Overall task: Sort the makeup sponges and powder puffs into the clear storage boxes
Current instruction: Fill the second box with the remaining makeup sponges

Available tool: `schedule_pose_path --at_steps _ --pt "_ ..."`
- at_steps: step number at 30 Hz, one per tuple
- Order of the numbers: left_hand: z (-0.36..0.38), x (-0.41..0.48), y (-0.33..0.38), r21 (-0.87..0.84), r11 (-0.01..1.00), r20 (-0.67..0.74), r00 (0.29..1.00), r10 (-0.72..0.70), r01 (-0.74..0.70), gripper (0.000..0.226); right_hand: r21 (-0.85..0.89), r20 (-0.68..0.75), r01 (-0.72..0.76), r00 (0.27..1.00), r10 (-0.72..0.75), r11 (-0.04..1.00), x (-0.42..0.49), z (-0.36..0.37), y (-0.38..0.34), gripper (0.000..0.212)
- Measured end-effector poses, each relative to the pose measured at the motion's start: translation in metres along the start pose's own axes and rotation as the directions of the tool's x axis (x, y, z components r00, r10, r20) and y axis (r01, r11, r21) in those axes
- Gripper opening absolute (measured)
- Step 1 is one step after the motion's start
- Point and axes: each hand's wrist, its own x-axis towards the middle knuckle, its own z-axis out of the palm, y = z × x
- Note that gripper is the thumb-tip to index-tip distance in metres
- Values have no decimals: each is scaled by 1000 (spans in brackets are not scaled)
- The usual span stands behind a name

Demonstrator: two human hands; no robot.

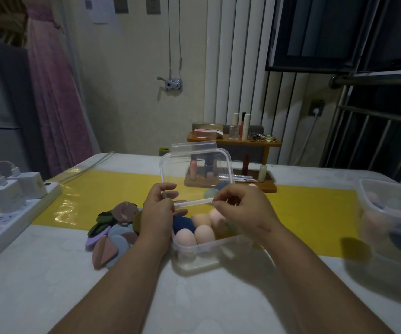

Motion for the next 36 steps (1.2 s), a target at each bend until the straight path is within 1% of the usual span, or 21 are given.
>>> schedule_pose_path --at_steps 3,5,9,12,14,16,17,20,22,24,28,31,33,35,36 --pt "-1 1 -1 -7 1000 -6 1000 -3 3 50 42 -155 -27 987 33 999 5 -3 13 21" --pt "-2 1 -1 -1 1000 -16 1000 -7 7 51 23 -194 -70 978 73 997 7 -5 24 23" --pt "-2 0 0 -2 1000 -21 1000 -8 8 52 9 -271 -183 946 178 983 14 -10 45 18" --pt "-2 2 0 -2 1000 -29 1000 -5 5 51 -26 -330 -241 918 219 970 17 -14 57 22" --pt "-3 5 -1 -4 1000 -43 999 -4 4 51 -142 -311 -324 912 268 935 17 -15 69 33" --pt "-3 7 -2 -7 1000 -54 999 -7 7 51 -232 -244 -407 903 352 883 20 -14 84 47" --pt "-2 8 -2 -8 1000 -57 998 -6 5 52 -252 -200 -434 898 392 865 23 -12 91 50" --pt "-2 7 -3 -10 1000 -58 998 10 -10 52 -349 -99 -462 883 459 815 27 -5 101 56" --pt "-4 7 -3 -9 1000 -59 998 17 -18 51 -458 -91 -456 878 470 763 30 -4 103 61" --pt "-5 7 -4 -5 1000 -57 998 21 -21 50 -511 -97 -458 872 480 728 34 -5 103 62" --pt "-3 8 -5 5 1000 -60 998 23 -23 50 -551 -78 -481 843 532 682 45 -5 99 63" --pt "-3 7 -5 -2 1000 -61 998 26 -27 50 -603 -58 -461 839 541 651 50 -4 96 61" --pt "-2 6 -3 -5 1000 -61 998 26 -27 50 -606 -75 -459 846 528 650 49 -3 96 59" --pt "-2 6 -3 -10 1000 -60 998 26 -26 50 -535 -140 -484 859 492 692 45 -1 96 56" --pt "-2 7 -3 -10 1000 -60 998 26 -26 51 -433 -197 -519 852 485 737 43 -2 95 52"
